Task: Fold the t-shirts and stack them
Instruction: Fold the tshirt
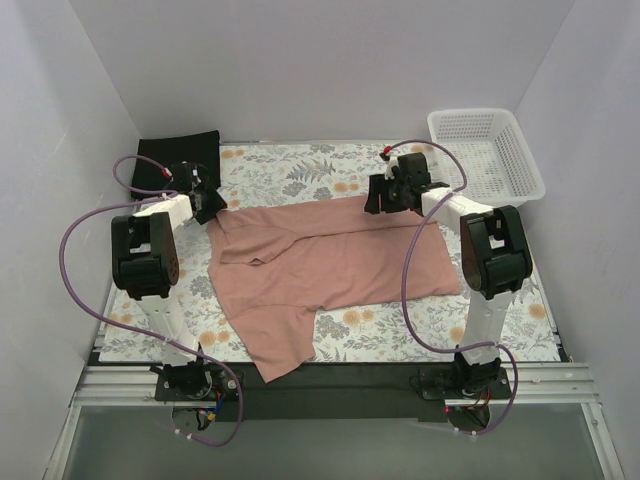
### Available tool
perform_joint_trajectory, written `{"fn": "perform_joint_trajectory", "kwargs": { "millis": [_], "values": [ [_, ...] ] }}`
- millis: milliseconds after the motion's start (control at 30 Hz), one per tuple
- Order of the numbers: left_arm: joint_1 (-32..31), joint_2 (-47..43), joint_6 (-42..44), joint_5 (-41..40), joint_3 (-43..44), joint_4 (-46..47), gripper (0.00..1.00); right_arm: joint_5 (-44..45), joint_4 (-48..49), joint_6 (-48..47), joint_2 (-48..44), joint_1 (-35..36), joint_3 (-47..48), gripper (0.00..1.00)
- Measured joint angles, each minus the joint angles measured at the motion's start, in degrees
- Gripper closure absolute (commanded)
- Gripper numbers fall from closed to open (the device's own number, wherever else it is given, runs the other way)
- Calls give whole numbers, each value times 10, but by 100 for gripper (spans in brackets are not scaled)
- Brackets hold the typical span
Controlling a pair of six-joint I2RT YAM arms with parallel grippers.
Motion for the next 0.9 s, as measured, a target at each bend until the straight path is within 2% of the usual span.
{"fn": "perform_joint_trajectory", "kwargs": {
  "millis": [167,267,367,400,500,900],
  "values": [
    [0,1,13,-6,0,2,60,-8,16,6,24,-38,1,35],
    [0,2,21,-12,0,5,67,-17,19,13,41,-64,1,35],
    [0,8,29,-13,1,14,80,-29,30,25,49,-85,1,35],
    [0,11,32,-14,1,17,91,-32,34,29,50,-92,1,35],
    [0,20,45,-22,4,21,100,-38,38,41,52,-107,1,35],
    [-3,54,99,-68,63,26,98,-59,53,66,57,-130,-2,34]
  ]
}}
